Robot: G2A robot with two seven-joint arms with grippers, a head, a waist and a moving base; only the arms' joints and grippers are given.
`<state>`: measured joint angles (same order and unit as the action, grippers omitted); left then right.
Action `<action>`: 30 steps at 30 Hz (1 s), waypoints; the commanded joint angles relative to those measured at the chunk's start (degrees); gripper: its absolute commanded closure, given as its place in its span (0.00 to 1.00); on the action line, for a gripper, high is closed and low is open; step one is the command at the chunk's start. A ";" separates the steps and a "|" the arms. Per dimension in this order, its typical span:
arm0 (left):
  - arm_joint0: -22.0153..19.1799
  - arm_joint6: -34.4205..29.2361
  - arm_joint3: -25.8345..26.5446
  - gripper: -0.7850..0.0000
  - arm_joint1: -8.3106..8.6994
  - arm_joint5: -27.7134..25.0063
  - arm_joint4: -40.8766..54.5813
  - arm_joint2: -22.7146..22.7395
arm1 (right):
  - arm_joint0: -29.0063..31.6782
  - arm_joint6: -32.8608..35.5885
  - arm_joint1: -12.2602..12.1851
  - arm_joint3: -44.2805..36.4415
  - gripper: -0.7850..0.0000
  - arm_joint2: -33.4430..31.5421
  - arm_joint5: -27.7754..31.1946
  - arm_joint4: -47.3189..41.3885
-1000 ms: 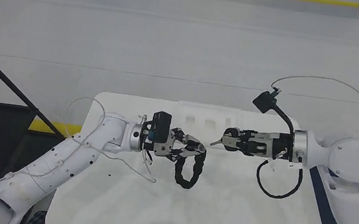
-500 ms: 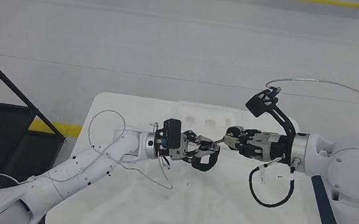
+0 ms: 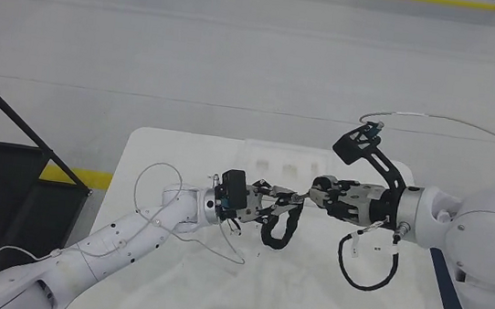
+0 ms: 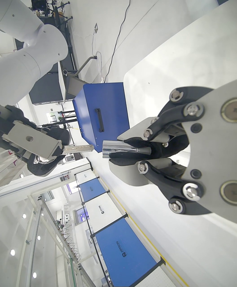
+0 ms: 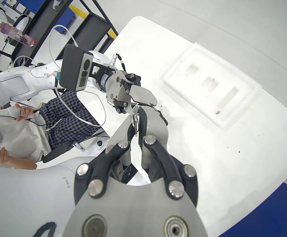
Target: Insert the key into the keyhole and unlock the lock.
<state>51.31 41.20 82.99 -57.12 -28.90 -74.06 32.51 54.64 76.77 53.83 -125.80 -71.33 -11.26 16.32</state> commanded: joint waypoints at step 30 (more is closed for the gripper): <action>4.73 2.04 -1.34 1.00 -2.55 8.12 -6.99 1.99 | -0.06 2.68 -0.81 -4.33 1.00 4.93 -4.40 11.68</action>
<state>55.98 43.21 81.63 -59.60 -20.80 -80.96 34.42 54.69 79.53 53.00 -130.11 -66.71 -15.49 27.81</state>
